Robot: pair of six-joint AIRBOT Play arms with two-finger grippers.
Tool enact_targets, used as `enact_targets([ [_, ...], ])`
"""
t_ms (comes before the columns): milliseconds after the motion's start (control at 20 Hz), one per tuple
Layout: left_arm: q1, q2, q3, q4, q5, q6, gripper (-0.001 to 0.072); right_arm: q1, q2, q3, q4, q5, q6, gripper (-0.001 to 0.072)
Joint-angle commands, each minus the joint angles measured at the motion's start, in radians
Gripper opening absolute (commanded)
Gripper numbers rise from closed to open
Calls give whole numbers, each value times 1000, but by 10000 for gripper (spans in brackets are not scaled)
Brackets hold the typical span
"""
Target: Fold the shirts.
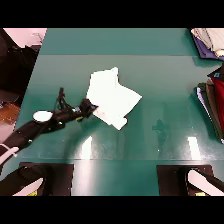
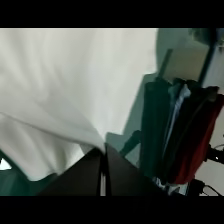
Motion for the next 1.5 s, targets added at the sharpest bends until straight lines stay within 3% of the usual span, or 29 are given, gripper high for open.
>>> enact_targets([
  [0, 176, 101, 123, 135, -182, 53, 21, 3, 0, 0, 3, 24, 0, 18],
  [300, 513, 150, 415, 600, -426, -64, 21, 176, 0, -52, 3, 6, -1, 29],
  [350, 548, 150, 449, 644, -432, -80, 22, 224, 0, -95, 3, -37, -1, 168],
  [400, 573, 150, 473, 667, -435, -81, 22, 267, -2, -143, 4, -85, 0, 354],
  [450, 593, 150, 488, 671, -440, -80, 22, 312, -7, -200, 4, -140, 0, 405],
  [550, 605, 150, 492, 683, -444, -79, 22, 374, -48, -293, 43, -213, 2, 405],
  [750, 605, 150, 491, 711, -500, -79, 22, 399, -211, -402, 272, -394, -4, 404],
  [850, 605, 150, 491, 718, -527, -79, 22, 400, -298, -399, 379, -470, -61, 404],
  [950, 605, 150, 491, 731, -543, -79, 22, 400, -384, -365, 451, -479, -106, 404],
  [1450, 605, 150, 491, 736, -547, -79, 23, 500, -758, 18, 449, -435, -90, 402],
])
